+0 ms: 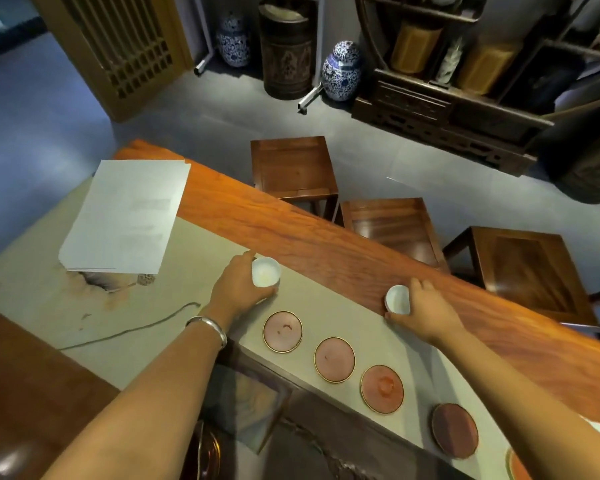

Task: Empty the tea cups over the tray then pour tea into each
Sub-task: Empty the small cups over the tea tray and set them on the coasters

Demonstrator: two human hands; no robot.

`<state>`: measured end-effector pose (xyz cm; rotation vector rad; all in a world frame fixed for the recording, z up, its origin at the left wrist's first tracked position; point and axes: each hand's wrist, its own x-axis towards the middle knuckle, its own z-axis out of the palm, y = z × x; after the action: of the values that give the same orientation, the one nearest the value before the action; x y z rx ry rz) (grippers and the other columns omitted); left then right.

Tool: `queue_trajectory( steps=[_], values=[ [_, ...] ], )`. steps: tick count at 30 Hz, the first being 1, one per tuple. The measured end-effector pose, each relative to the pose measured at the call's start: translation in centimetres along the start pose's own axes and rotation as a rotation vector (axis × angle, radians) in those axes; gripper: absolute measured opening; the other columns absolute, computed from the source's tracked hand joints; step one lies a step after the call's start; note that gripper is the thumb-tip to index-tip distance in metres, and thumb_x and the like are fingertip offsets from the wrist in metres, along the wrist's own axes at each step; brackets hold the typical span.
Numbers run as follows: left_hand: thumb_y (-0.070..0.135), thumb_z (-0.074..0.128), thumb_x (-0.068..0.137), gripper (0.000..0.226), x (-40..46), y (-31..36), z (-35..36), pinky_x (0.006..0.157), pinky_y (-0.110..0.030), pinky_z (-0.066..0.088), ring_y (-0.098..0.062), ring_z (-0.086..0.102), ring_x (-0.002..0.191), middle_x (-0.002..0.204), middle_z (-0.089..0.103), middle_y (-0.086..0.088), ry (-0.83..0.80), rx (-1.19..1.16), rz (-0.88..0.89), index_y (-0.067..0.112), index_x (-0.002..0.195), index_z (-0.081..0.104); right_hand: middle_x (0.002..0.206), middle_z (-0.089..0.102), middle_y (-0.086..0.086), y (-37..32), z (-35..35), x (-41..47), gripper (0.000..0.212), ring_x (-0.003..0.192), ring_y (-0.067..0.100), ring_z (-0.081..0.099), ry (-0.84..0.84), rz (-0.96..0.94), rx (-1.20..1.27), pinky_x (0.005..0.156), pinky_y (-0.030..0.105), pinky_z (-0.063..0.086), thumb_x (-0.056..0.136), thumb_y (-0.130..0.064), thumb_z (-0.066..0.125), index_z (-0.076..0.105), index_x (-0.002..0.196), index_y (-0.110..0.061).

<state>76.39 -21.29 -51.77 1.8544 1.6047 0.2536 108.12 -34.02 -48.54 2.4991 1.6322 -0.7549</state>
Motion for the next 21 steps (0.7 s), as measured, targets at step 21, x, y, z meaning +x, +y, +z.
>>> queue_trajectory(
  steps=[21],
  values=[
    [0.043,0.084,0.064,0.066,-5.3,1.3,-0.9,0.078,-0.033,0.048,-0.019,0.056,0.098,0.114,0.062,-0.001,-0.095,0.036,0.152,0.022,0.119,0.054,0.119,0.054,0.008,-4.8,1.6,-5.6,0.058,0.115,0.030,0.053,0.024,-0.210,0.046,0.076,0.033,0.041,0.080,-0.051,0.075,0.051,0.116,-0.012]
  ],
)
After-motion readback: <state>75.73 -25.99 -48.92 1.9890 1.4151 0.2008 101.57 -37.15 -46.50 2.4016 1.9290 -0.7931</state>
